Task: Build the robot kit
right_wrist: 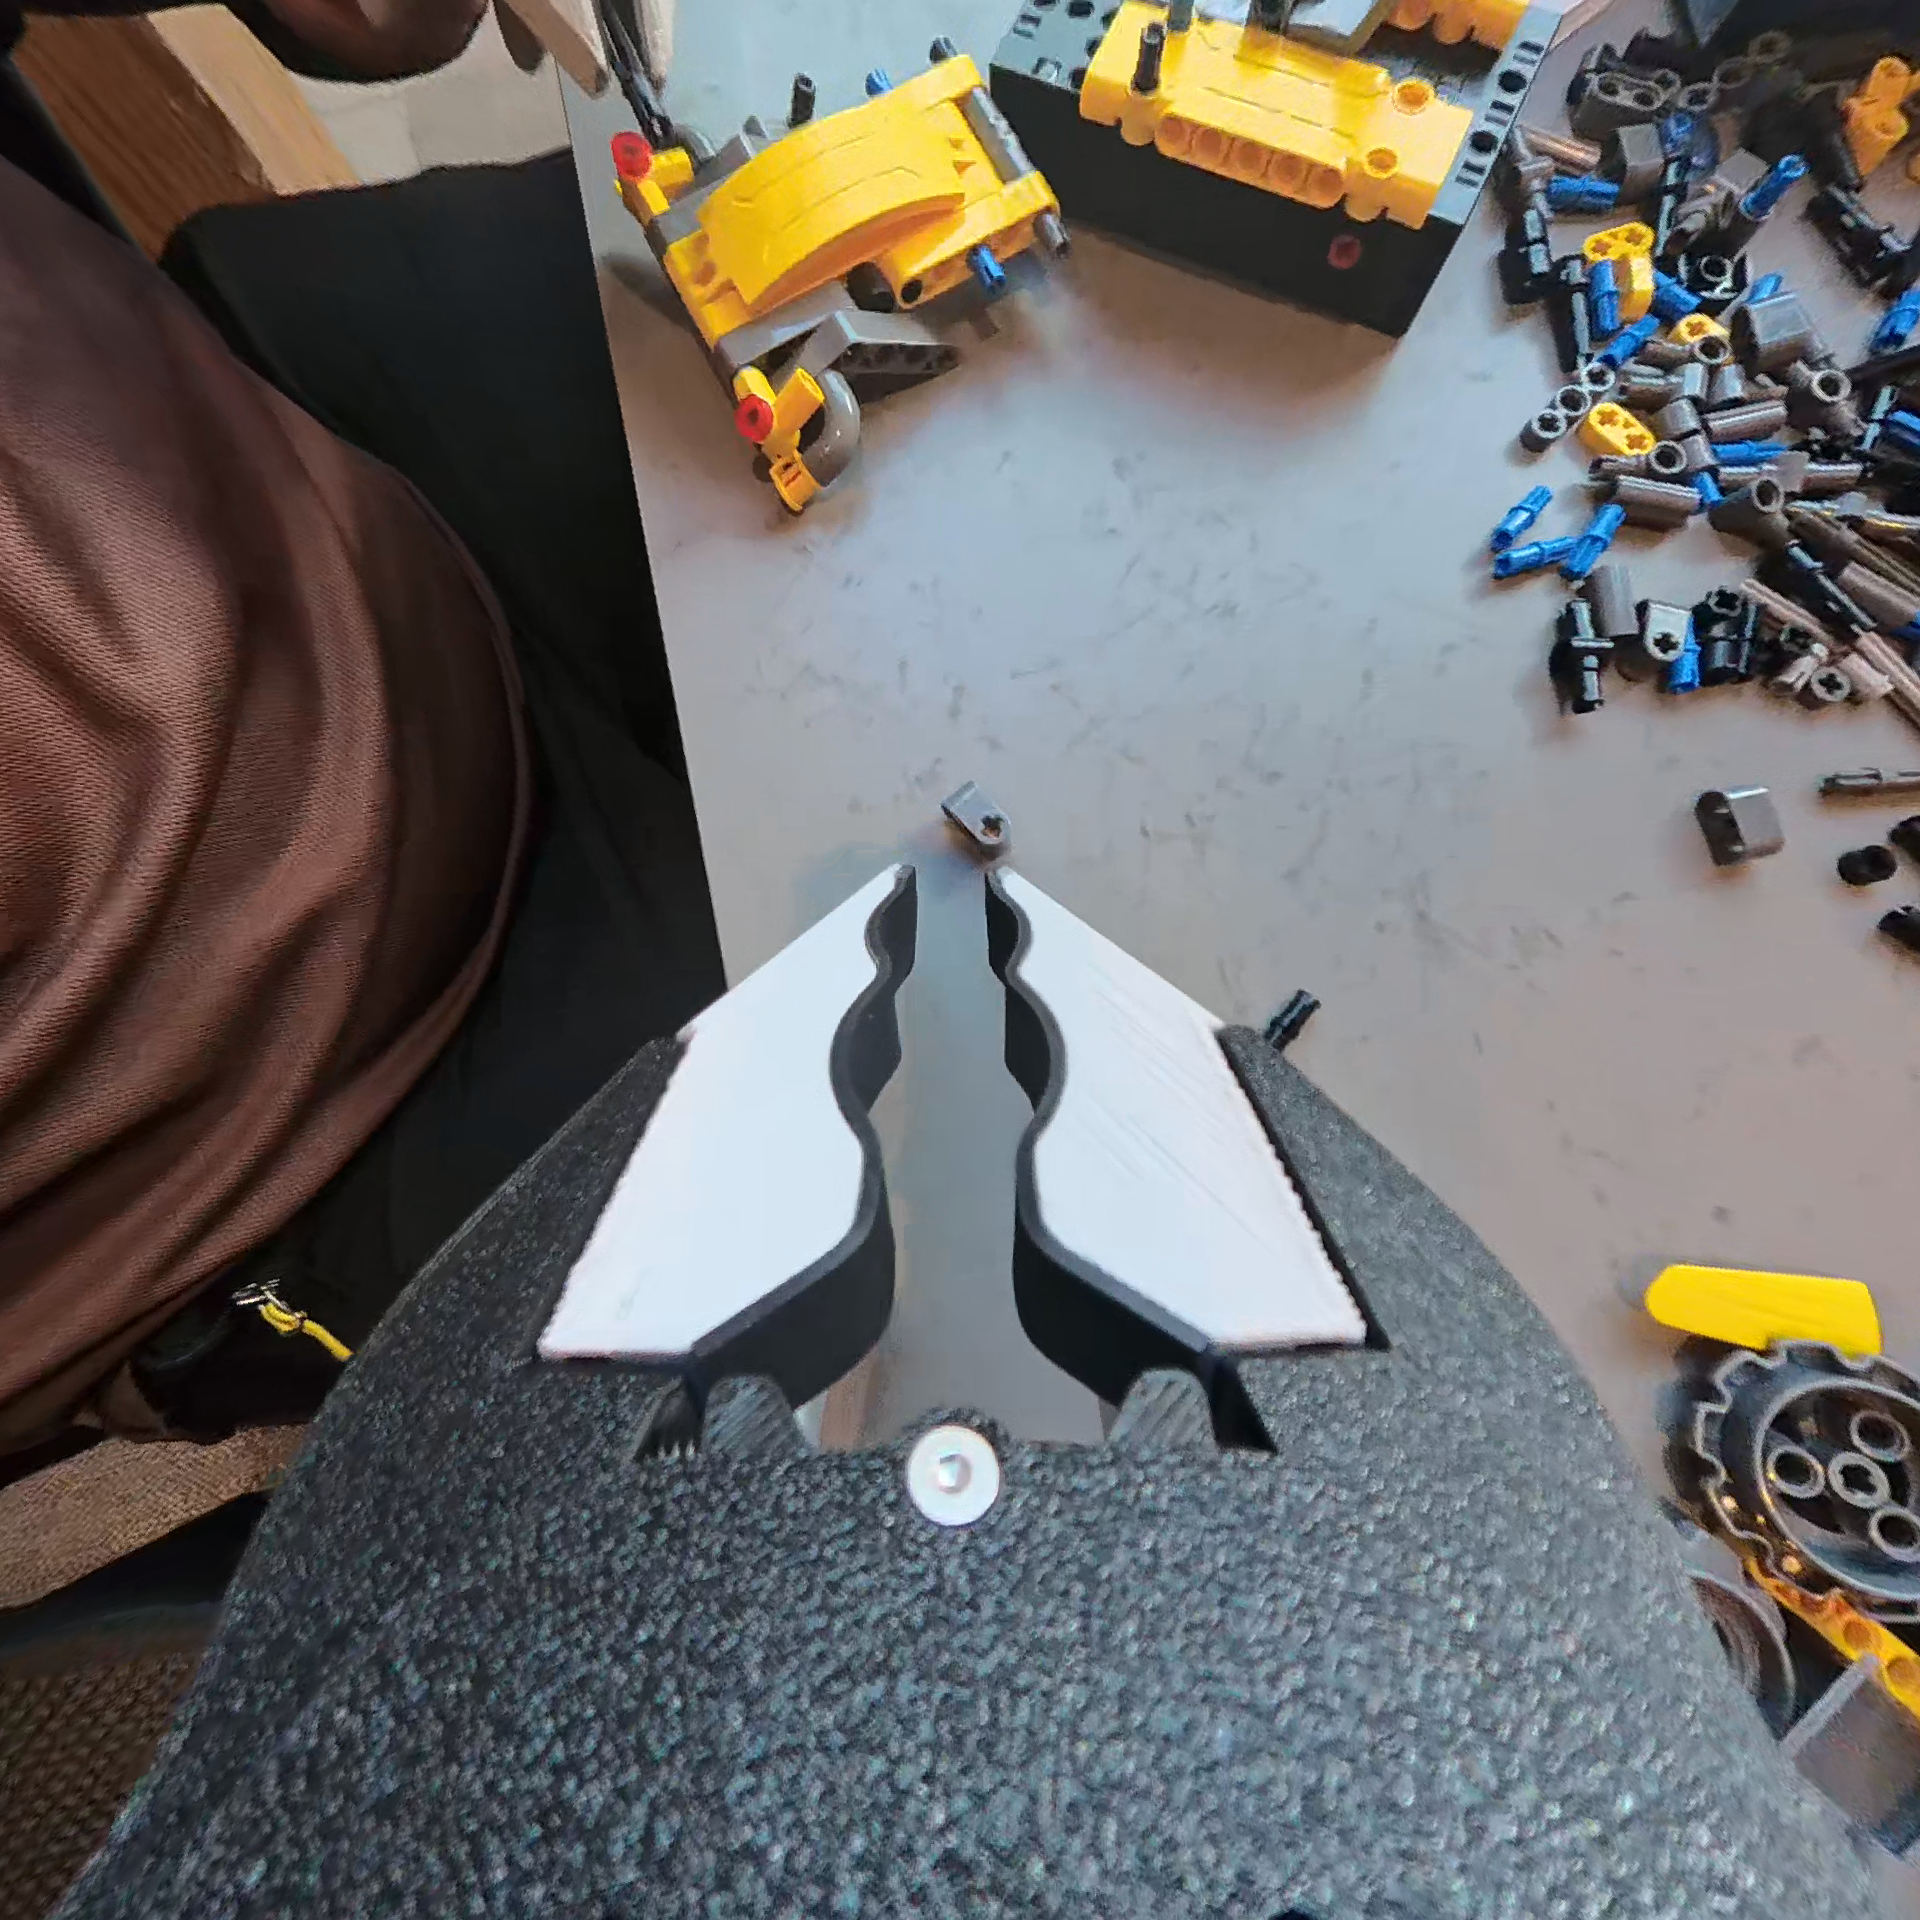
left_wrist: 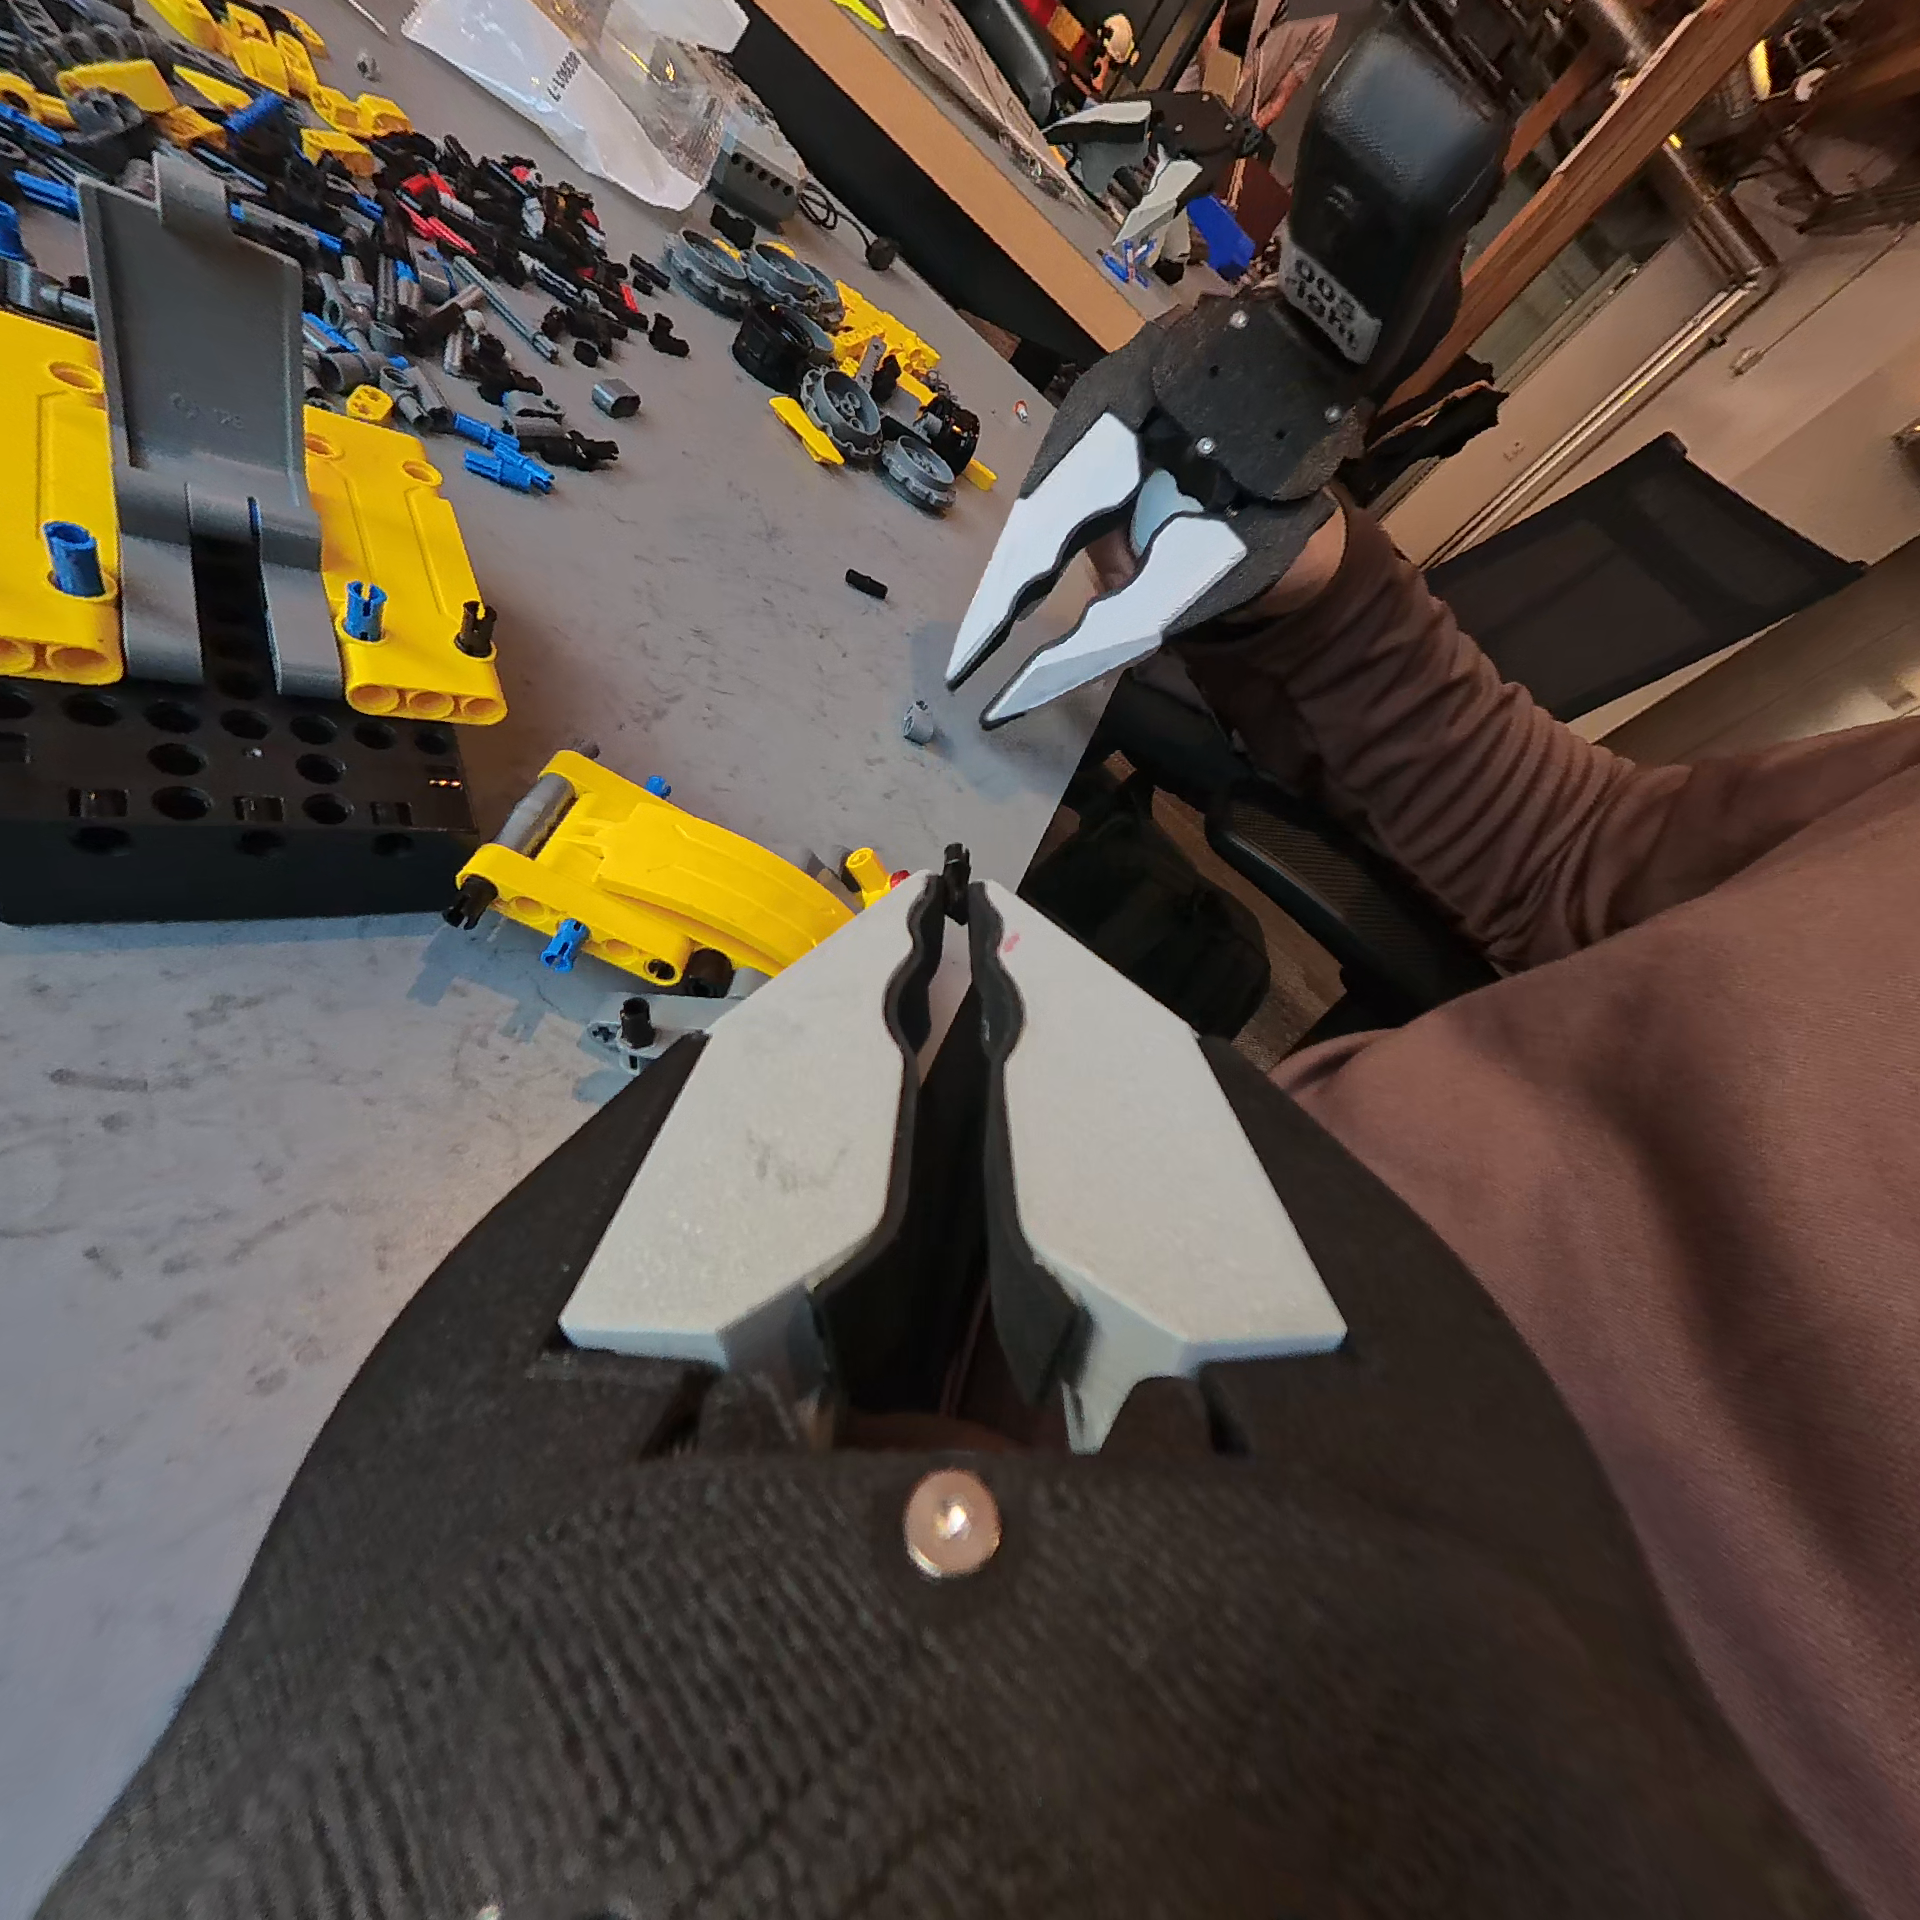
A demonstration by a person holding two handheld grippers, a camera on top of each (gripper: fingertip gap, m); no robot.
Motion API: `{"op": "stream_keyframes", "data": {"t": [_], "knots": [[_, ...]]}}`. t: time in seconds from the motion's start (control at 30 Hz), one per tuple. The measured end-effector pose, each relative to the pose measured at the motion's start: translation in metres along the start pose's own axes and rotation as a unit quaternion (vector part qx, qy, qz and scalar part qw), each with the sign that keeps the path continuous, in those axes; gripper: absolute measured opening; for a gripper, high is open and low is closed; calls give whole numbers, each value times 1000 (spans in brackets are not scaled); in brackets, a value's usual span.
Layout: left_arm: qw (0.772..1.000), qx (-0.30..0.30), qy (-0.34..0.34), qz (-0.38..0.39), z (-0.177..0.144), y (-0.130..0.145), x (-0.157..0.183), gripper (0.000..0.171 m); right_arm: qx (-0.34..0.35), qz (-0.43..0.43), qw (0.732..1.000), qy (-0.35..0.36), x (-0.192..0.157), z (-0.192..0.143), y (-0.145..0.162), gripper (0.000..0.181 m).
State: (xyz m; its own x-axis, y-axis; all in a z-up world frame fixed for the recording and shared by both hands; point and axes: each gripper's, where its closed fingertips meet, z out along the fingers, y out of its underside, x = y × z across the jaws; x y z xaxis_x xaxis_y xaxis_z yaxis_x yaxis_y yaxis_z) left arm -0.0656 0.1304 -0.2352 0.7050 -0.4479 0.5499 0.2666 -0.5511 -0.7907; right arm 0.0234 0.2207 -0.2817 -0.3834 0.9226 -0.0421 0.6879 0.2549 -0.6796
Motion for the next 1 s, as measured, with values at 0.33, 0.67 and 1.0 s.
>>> {"op": "stream_keyframes", "data": {"t": [0.33, 0.67, 1.0], "knots": [[1000, 0, 0, 2, 1, 0, 2, 1, 2, -8, 1000, -16, 7, 11, -4, 11], [1000, 14, 17, 10, 2, -4, 8, 1, 74, 3, 997, 5, -5, 0, -49, 7], [976, 128, 85, 153, -15, -28, 53, 2, 243, 53, 956, -157, -72, 6, -139, 8]]}}
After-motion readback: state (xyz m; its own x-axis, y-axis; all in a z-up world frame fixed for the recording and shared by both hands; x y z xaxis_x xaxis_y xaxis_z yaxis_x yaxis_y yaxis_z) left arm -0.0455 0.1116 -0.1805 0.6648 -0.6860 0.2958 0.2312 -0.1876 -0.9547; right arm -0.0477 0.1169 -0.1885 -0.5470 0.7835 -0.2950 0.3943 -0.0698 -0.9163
